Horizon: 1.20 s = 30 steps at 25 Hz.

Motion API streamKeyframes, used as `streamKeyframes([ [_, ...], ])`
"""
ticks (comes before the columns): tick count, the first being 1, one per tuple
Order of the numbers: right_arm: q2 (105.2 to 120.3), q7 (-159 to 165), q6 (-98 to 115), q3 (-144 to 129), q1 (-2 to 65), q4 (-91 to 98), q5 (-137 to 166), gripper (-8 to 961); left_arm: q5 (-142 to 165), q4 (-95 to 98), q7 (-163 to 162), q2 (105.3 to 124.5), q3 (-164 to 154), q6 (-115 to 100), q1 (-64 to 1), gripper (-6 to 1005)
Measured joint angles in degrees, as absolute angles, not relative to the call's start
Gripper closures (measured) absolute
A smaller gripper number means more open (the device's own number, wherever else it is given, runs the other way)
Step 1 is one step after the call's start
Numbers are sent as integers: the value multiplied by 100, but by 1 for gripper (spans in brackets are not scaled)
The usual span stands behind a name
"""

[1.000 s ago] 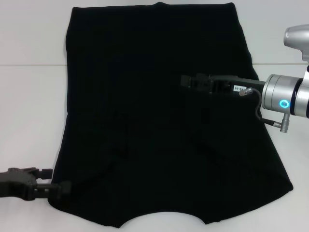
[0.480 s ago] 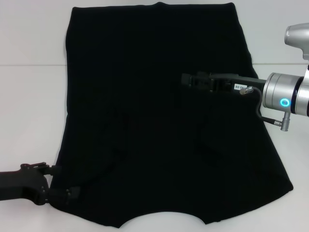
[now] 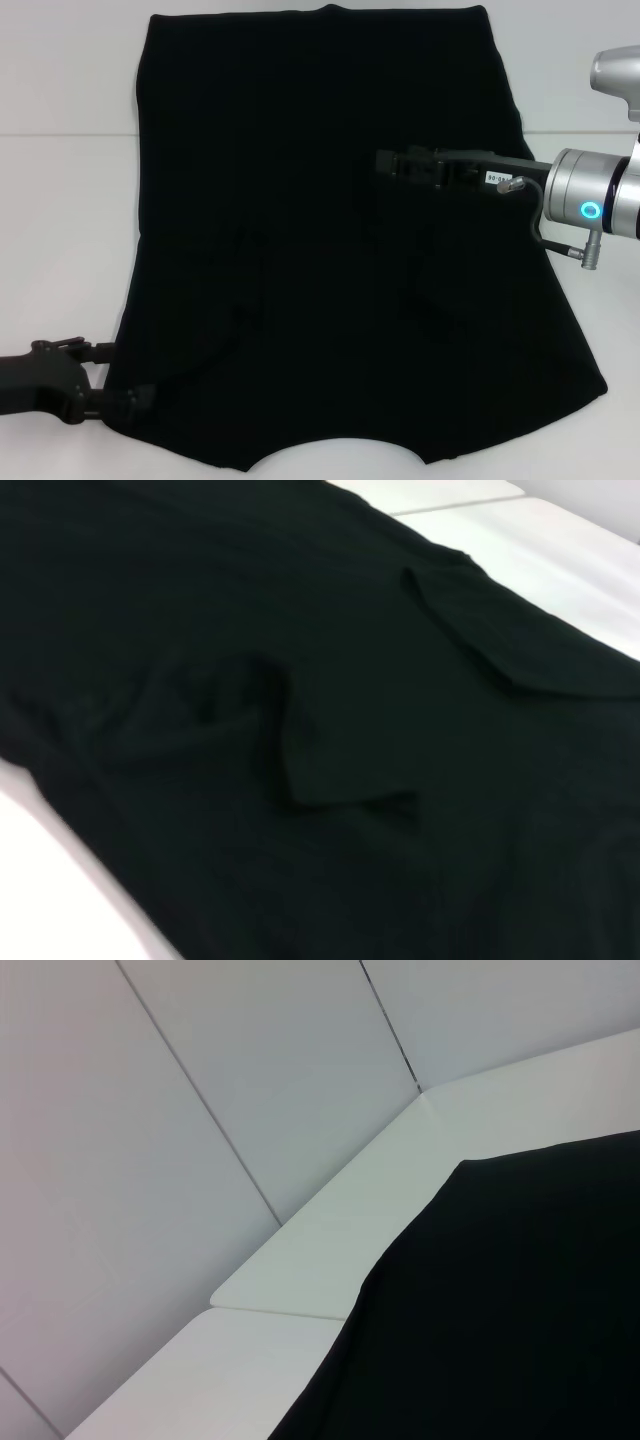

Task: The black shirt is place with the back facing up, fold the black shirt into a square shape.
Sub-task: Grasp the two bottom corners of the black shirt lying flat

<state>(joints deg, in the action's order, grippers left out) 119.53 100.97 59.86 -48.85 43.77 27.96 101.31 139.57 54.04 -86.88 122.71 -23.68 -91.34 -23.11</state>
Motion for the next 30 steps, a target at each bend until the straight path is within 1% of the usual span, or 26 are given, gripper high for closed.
streamKeyframes([
  [5,11953,10099,5986,-4885,4376,2796,10127,272,14109,5532,-9083,12257,-2355,-9149,-2301,67],
  [25,11953,10099,5985,-4887,4370,2795,10125,272,14265,5500,-9143,12263,-2423,-9128,-2324,190],
  [29,11952,10099,5988,-4879,4368,2795,10125,285,14265,5501,-9135,12263,-2487,-9097,-2330,215],
  [30,11946,10099,5995,-4871,4368,2796,10125,285,14265,5506,-9133,12265,-2544,-9078,-2334,251],
])
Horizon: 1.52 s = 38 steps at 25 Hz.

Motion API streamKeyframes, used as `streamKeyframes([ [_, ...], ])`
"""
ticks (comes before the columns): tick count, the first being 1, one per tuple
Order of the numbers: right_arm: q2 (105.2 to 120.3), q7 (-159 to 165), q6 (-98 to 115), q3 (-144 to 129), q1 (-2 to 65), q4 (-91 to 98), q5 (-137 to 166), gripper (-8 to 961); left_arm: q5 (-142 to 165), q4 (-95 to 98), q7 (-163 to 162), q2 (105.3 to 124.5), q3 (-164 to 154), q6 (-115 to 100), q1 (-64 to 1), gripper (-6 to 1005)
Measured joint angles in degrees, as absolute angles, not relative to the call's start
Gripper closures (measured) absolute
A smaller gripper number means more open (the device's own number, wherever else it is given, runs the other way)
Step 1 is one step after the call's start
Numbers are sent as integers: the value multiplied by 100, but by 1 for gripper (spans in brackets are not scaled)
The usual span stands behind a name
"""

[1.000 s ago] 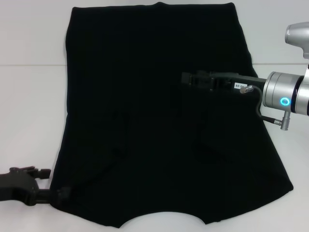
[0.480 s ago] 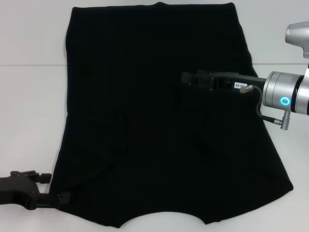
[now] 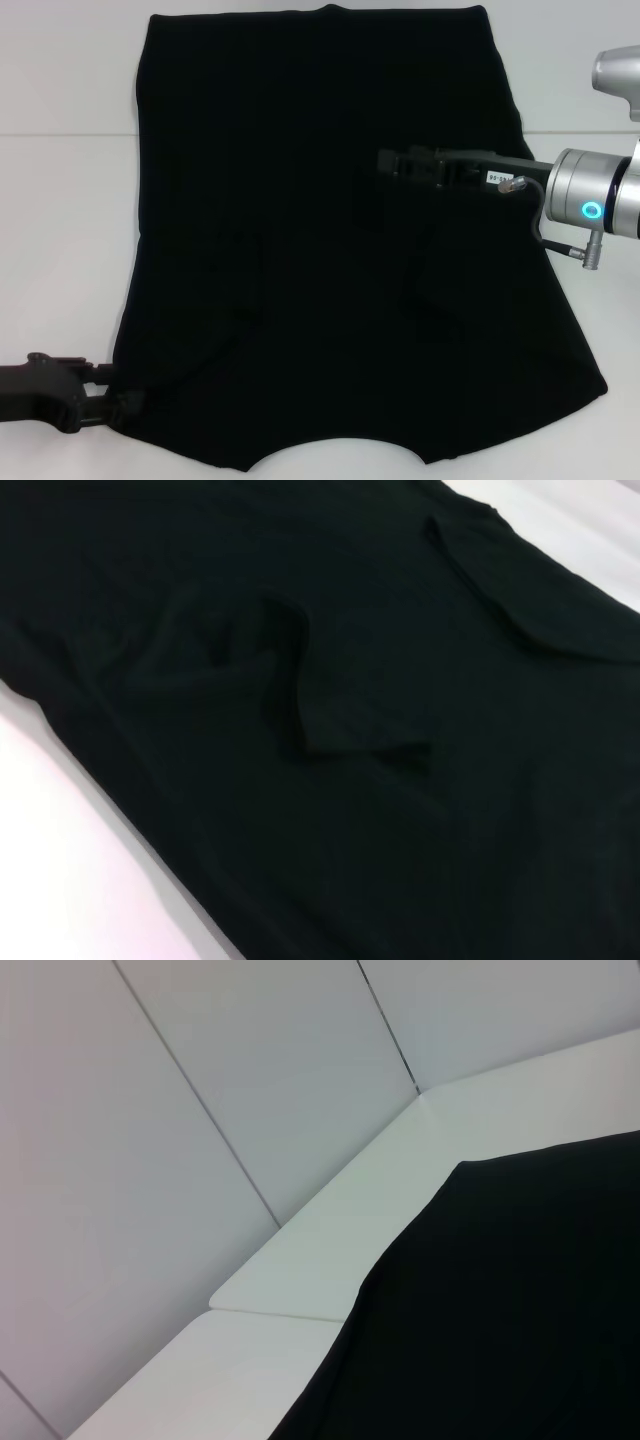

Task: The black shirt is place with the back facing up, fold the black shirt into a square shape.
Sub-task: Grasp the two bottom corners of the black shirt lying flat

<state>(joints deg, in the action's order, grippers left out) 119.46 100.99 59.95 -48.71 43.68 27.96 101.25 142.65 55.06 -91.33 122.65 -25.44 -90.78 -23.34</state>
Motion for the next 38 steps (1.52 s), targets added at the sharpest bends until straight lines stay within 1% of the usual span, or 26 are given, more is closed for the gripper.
streamKeyframes([
  [5,11930,10099,6021,-4828,4367,2802,10125,286,14272,5500,-9126,12279,-2629,-8984,-2337,432],
  [15,11912,10098,6028,-4824,4350,2804,10125,287,14274,5491,-9175,12295,-2696,-8865,-2338,873],
  [19,11903,10089,6015,-4825,4317,2804,10125,287,14279,5483,-9184,12300,-2705,-8868,-2338,903],
  [22,11864,10135,6047,-4825,4277,2804,10130,287,14231,5510,-9238,12305,-2678,-8970,-2341,926],
  [24,11781,10246,6191,-4828,4209,2807,10151,287,14186,5518,-9293,12299,-2647,-9064,-2366,941],
  [26,11656,10410,6456,-4850,4102,2810,10173,287,14142,5515,-9331,12289,-2614,-9113,-2389,956],
  [33,11044,11291,7531,-4840,3508,2814,10468,286,13990,5481,-9416,12317,-2594,-9145,-2409,956],
  [38,10664,11846,8055,-4815,3034,2834,10673,286,13989,5476,-9421,12362,-2605,-9124,-2409,958],
])
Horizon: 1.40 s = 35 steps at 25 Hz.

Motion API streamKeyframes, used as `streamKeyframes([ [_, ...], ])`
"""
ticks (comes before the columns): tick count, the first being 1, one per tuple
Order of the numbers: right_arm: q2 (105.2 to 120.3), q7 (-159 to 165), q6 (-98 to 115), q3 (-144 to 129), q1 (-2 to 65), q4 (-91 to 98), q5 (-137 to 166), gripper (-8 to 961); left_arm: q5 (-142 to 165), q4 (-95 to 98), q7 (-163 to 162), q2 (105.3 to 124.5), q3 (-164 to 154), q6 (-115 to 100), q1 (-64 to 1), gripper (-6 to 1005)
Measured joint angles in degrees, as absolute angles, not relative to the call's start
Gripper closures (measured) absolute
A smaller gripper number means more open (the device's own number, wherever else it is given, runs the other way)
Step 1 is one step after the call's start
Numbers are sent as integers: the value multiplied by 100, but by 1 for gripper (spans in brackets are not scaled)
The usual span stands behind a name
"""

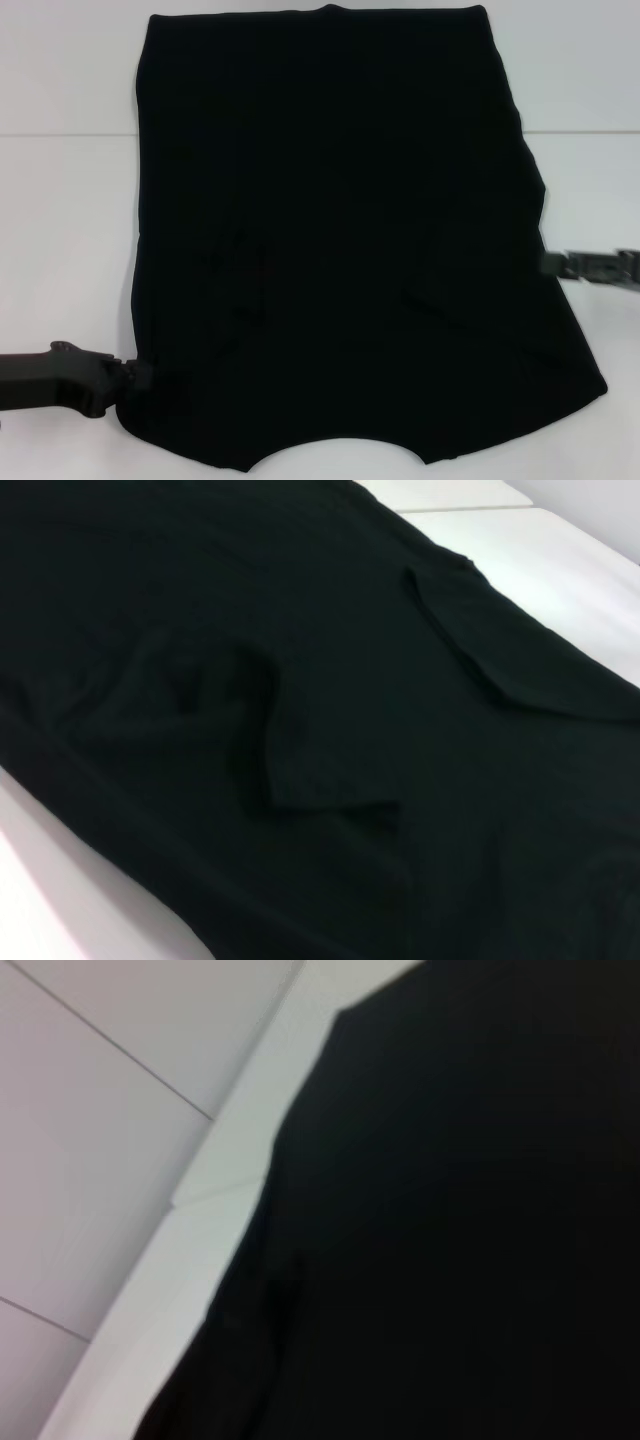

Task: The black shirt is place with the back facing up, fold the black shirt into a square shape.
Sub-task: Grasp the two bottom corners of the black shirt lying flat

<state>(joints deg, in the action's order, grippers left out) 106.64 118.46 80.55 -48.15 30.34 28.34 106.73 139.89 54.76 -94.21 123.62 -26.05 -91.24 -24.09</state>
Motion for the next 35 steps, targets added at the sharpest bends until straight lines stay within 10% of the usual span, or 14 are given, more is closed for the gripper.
streamKeyframes([
  [7,10457,12351,8208,-4533,2817,2892,11533,287,14004,5475,-9467,12367,-2604,-9105,-2408,958],
  [35,10602,12635,8210,-4419,3101,2828,12946,287,14002,5326,-9510,12328,-2637,-9017,-2538,946],
])
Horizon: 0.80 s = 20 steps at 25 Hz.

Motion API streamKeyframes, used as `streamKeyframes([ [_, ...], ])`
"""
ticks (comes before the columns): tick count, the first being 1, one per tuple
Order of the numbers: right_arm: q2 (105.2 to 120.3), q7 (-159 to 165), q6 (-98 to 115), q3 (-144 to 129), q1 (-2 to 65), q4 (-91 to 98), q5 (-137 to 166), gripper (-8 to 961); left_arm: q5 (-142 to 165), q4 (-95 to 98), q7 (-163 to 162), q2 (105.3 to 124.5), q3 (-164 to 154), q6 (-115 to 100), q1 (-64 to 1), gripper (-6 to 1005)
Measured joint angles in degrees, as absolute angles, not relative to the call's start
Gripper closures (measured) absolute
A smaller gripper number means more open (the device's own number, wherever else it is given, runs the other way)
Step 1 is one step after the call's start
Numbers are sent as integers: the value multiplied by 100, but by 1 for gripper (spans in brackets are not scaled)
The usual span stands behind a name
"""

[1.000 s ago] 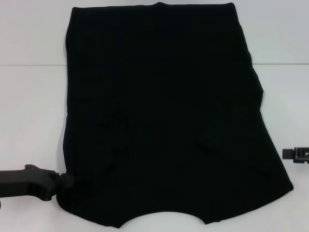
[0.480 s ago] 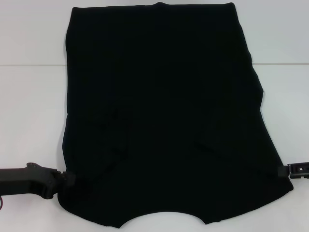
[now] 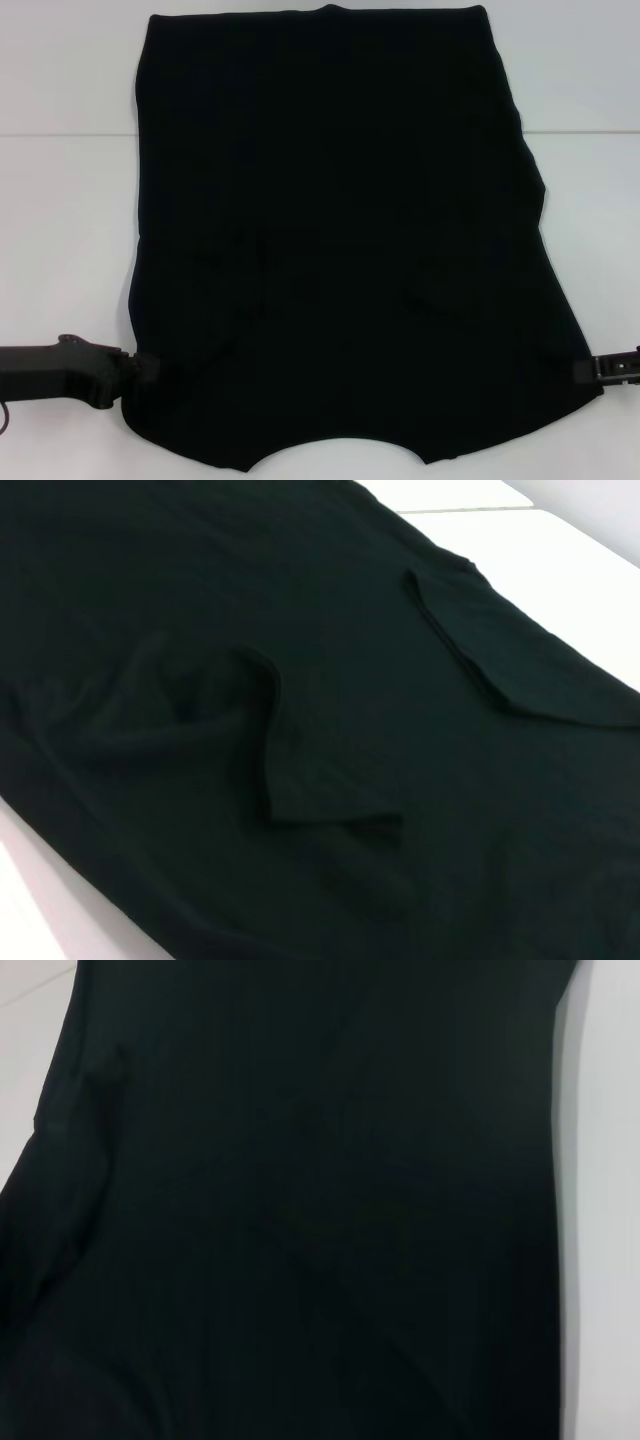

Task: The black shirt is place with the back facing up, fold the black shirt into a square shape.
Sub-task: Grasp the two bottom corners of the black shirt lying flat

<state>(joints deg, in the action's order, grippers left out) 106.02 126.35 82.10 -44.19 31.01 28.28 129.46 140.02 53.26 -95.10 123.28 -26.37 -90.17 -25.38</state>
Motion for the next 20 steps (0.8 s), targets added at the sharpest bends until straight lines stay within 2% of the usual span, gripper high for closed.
streamKeyframes([
  [11,10732,12639,8294,-4421,3244,2871,12947,286,14008,5325,-9507,12322,-2636,-8956,-2550,942],
  [20,10736,12615,8235,-4429,3262,2875,12946,373,14004,5318,-9501,12322,-2633,-8877,-2549,938],
])
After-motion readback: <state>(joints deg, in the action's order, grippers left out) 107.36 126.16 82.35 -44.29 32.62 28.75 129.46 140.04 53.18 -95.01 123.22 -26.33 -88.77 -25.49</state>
